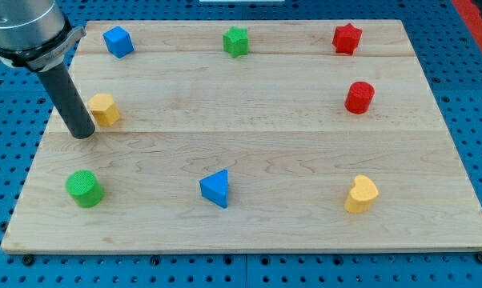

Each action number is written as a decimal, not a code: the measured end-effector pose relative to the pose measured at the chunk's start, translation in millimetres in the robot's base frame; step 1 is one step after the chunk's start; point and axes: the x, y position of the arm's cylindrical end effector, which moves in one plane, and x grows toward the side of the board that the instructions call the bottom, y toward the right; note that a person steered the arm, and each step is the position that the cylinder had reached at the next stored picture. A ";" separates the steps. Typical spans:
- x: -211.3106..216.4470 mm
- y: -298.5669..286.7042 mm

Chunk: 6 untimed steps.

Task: Place your arm right to the yellow hexagon

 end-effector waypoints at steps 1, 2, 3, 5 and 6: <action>1.6 4.3; 1.1 66.3; 1.1 74.7; 0.8 72.1; 0.1 72.1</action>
